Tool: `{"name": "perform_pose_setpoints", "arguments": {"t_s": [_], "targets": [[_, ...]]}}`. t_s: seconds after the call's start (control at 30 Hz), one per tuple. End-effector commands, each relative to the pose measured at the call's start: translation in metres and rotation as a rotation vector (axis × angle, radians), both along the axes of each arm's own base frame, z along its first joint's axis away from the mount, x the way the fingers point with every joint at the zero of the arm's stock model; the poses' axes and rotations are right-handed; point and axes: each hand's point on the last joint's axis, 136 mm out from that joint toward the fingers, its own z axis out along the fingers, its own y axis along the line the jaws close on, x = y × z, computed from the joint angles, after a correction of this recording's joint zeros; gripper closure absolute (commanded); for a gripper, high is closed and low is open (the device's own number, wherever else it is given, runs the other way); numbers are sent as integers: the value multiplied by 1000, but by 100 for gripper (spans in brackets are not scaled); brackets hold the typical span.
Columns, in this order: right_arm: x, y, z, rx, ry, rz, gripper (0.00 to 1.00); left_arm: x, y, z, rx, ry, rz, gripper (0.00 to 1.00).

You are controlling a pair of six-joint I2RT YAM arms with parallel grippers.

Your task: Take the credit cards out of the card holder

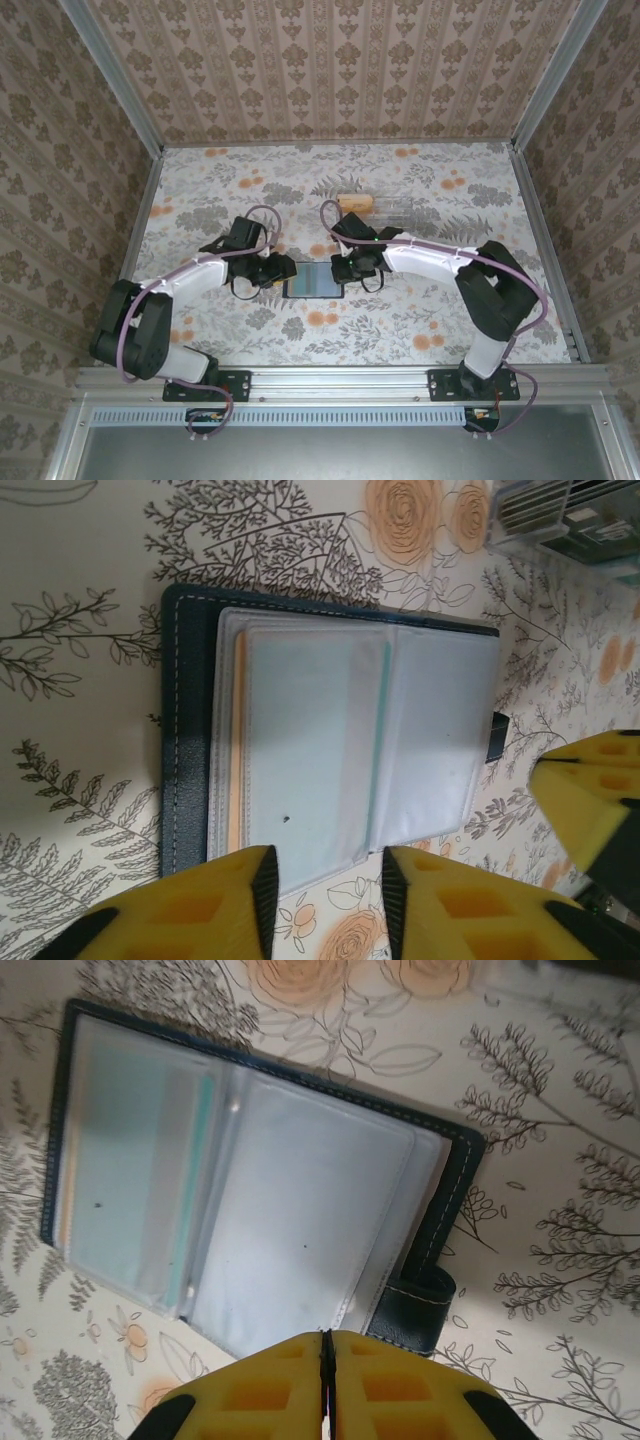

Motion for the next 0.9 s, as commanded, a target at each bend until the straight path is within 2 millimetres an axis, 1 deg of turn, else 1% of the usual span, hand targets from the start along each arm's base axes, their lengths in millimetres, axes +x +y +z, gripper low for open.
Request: {"name": "perform_pose_setpoints", "arguments": {"t_s": [0.0, 0.07, 0.27, 0.47, 0.63, 0.8, 0.87], "targets": [[4, 4, -2, -1, 41, -43, 88, 0, -1, -4, 8, 3, -16, 63], [3, 7, -7, -5, 54, -41, 88, 0, -2, -5, 7, 6, -19, 61], [-3, 0, -24, -54, 90, -48, 87, 1, -7, -10, -8, 16, -34, 60], [-6, -5, -34, -85, 107, -47, 85, 1, -11, -16, -13, 32, -47, 64], [-9, -5, -37, -86, 111, -49, 85, 0, -12, -23, -7, 50, -52, 65], [-9, -2, -36, -83, 110, -48, 86, -1, -7, -29, 29, 70, -48, 65], [-9, -1, -35, -79, 108, -46, 86, -7, -14, -30, 37, 73, -80, 65]]}}
